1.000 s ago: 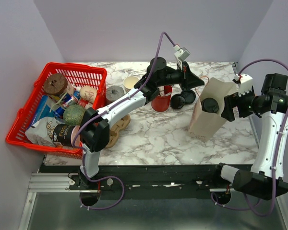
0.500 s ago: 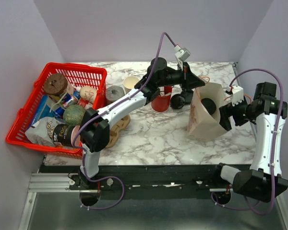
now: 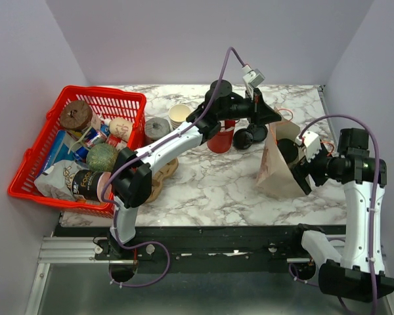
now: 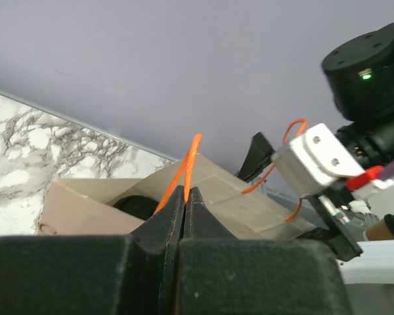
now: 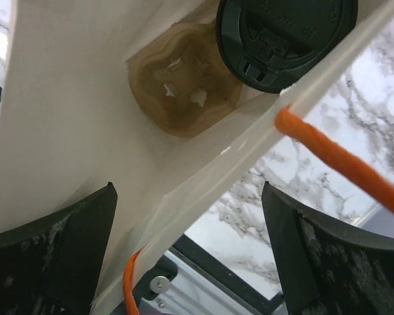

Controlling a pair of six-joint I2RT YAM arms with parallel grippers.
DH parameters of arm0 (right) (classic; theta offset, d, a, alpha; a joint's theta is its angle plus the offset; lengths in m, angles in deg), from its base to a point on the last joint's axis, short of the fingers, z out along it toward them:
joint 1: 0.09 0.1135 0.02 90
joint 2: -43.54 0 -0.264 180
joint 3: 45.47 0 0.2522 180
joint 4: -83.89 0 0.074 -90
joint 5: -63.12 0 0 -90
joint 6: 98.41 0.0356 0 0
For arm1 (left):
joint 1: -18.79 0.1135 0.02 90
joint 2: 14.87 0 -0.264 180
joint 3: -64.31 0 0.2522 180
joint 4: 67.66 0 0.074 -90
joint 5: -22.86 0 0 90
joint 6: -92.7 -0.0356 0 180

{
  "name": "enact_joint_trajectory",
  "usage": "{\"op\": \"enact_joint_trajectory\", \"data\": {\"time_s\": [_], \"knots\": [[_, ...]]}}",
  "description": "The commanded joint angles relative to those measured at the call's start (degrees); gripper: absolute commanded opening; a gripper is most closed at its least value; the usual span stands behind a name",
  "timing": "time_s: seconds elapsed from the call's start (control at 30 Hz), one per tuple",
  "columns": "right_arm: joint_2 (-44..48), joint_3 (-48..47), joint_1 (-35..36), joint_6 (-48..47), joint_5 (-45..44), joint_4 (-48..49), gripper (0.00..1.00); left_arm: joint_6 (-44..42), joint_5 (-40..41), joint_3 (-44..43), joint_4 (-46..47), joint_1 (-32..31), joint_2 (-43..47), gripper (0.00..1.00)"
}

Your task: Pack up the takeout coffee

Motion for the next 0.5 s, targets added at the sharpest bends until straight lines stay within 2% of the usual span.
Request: {"op": "enact_joint_trajectory", "data": {"time_s": [0.0,0.13,0.27,0.47], "knots": [[4.2,1.9,0.5,-6.4,-4.9,-11.4,1.0,-4.9,2.0,-2.9,-0.7,1.0,-0.6,0.0],[6.9,-0.1,0.5,-7.3,-5.3,-11.4,1.0,-7.5,3.2,-3.9,-2.9,1.6,-0.5,0.0],[9.0,-5.9,0.5,-8.5,1.8,-11.2,1.0,-8.1,2.6,-3.5,-3.3,2.2,-0.4,0.0],[7.2,-8.2,0.5,1.6,9.8,-11.3,1.0,-8.3,1.9,-2.4,-2.8,2.2,0.1,0.0]]}}
